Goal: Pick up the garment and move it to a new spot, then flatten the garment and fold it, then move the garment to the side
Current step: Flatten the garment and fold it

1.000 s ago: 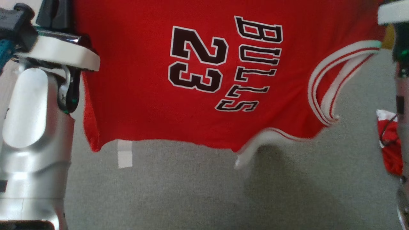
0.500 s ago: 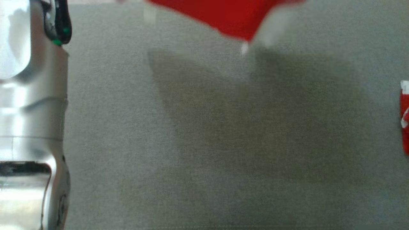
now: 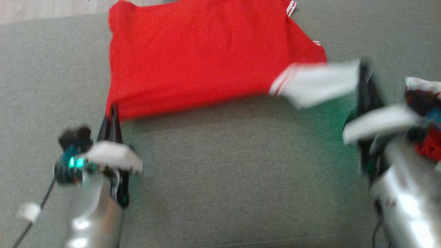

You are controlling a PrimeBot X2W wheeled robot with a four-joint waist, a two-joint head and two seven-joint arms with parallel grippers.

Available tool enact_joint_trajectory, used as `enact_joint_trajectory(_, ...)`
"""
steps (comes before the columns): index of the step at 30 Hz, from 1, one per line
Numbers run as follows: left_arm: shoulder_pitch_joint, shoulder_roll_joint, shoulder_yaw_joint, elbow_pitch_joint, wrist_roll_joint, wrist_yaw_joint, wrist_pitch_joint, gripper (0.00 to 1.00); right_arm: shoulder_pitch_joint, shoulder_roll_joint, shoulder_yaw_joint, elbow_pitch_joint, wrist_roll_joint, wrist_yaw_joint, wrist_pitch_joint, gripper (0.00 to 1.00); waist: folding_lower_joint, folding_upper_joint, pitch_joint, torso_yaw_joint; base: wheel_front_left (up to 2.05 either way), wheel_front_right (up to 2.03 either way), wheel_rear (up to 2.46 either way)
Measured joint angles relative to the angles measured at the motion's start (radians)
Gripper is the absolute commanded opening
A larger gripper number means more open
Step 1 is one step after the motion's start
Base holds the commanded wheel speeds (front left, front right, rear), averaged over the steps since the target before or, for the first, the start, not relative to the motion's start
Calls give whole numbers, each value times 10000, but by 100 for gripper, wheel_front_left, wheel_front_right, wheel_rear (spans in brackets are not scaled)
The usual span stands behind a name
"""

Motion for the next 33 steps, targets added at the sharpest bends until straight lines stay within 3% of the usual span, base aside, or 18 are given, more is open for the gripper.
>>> enact_joint_trajectory(4, 1138, -67, 380, -10, -40, 12, 0, 0, 1828, 86, 761, -357, 915, 0, 90, 0, 1, 0, -101, -267, 0, 0, 0)
enact_joint_trajectory(11, 2678, -198, 800, -336, -320, 65, -2, 0, 3103, 35, 1383, -1093, 1693, 0, 180, 0, -1, 0, -754, -540, 0, 0, 0)
enact_joint_trajectory(27, 5669, -192, 470, -1572, -1534, 242, 0, 0, 6259, -364, 1513, -2282, 2196, 0, 880, 0, -1, 1, -2150, -657, 0, 0, 0)
enact_joint_trajectory(33, 5769, -174, 136, -2140, -1676, 242, 0, 0, 6203, -255, 980, -2769, 2100, 0, 725, 0, 1, 0, -2092, -487, 0, 0, 0)
